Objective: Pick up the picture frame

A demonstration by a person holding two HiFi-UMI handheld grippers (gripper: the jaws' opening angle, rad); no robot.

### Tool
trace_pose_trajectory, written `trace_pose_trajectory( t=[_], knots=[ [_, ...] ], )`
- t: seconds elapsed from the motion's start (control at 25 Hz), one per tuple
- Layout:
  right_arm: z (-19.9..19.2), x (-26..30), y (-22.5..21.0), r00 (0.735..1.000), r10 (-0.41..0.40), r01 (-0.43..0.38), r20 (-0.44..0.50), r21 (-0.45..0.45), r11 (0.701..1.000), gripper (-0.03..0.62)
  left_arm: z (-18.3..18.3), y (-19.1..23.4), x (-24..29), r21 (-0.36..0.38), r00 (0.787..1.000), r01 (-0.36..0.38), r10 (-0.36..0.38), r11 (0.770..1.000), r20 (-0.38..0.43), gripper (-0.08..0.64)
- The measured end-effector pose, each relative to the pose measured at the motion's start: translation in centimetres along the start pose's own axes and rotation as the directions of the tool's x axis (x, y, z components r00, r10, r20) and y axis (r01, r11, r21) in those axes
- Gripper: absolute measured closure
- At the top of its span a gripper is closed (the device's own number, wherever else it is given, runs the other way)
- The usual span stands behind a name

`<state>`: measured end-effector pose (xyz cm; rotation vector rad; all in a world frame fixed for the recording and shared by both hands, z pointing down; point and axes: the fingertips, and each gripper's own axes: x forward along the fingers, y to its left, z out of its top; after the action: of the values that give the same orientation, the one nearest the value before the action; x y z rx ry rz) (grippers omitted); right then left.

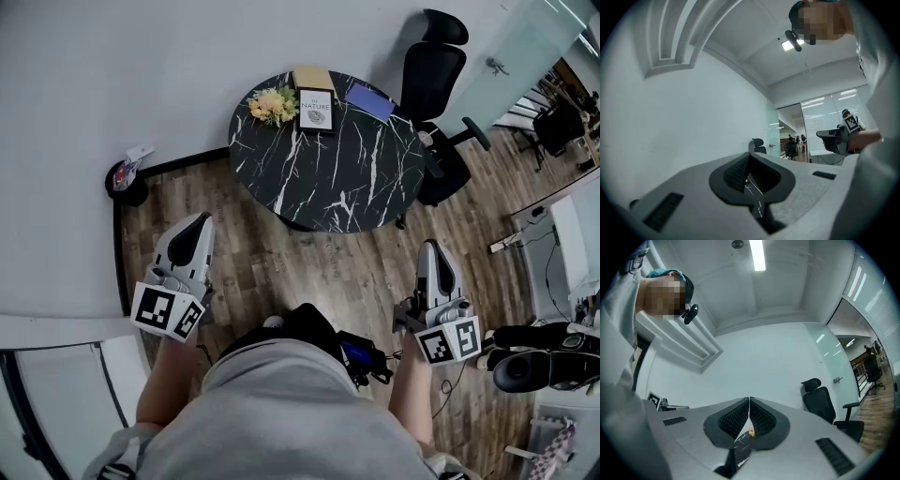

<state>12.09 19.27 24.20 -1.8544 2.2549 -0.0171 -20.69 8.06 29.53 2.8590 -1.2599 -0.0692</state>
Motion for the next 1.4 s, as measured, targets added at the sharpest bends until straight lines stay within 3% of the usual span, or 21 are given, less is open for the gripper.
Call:
trace_pose_trajectory(
  t=[0.68,1.0,1.4],
  knots=[
    [-1.4,3.8,1.2,0.998,0.059,-0.058,-0.032,0.031,0.998,0.566,-1.2,2.6,0.2,-0.025,0.998,-0.049,0.048,0.999,-0.029,0.552],
    [-3.2,6.2,0.0,0.995,0.076,-0.072,-0.062,0.063,0.995,0.566,-2.0,3.3,2.1,-0.027,0.997,-0.057,0.056,0.998,-0.047,0.552],
    [-4.7,11.0,-1.8,0.982,0.154,-0.144,-0.105,0.098,0.985,0.566,-2.8,5.0,5.9,-0.034,0.993,-0.105,0.103,0.994,-0.059,0.552]
  ],
)
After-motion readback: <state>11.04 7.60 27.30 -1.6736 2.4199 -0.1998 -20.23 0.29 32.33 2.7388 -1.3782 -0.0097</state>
